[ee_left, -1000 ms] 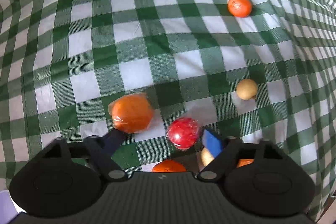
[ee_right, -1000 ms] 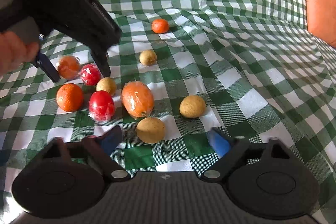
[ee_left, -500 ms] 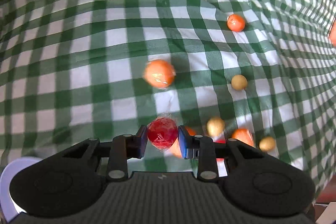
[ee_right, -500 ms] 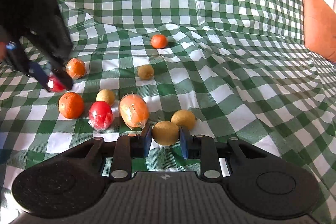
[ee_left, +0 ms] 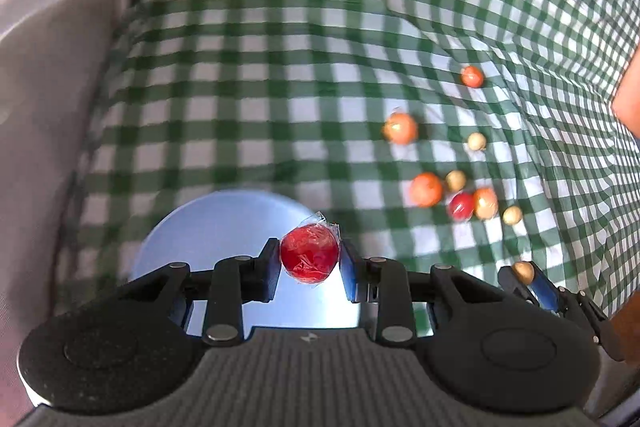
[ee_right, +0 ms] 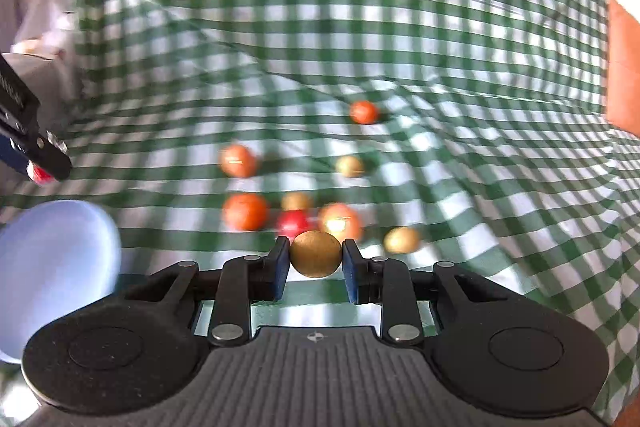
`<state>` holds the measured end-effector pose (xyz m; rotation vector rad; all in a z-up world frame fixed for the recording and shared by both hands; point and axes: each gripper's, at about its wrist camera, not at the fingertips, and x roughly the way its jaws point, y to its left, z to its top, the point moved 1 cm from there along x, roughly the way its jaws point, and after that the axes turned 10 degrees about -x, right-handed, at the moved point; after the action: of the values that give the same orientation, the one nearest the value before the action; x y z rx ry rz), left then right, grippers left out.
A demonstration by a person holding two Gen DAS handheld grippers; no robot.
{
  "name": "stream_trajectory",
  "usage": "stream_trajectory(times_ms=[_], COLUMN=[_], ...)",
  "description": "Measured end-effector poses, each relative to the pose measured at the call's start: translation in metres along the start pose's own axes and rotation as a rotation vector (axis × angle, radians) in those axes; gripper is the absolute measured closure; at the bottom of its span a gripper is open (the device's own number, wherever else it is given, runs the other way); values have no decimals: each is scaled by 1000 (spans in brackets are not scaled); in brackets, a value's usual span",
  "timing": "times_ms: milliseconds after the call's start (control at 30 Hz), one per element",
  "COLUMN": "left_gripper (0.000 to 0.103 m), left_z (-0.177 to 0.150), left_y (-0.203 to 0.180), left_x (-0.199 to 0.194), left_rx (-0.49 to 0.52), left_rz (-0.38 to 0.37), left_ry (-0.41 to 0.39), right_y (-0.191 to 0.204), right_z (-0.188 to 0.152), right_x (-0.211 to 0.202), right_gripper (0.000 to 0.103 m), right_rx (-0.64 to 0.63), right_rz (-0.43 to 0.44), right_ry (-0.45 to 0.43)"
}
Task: Organize fruits
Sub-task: 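Carry the red apple and yellow potato over the blue plate and release both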
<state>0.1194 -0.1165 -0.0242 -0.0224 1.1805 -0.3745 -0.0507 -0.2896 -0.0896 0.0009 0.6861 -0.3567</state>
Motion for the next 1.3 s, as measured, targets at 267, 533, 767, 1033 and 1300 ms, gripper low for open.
stream_trajectory(times_ms=[267,533,767,1033,1300], left_gripper=[68,68,68,68,68], left_z=[-28,-38,-43,-43,-44], left_y=[57,86,86,81,80], left_x=[-34,-41,-29,-15,2], left_rx=[-76,-127,-117,-89,-52], left_rz=[14,22,52,81,156], left_ry=[-40,-41,-22,1,28], right_y=[74,106,125,136,143], right_z=[25,41,44,41,38], right_x=[-43,-63,-60,-44,-28], right_gripper=[74,74,74,74,74], right_rx=[-53,-125,-165,-194,-220], right_rz=[203,266,293,318,336], right_ry=[-21,-35,-14,18,50])
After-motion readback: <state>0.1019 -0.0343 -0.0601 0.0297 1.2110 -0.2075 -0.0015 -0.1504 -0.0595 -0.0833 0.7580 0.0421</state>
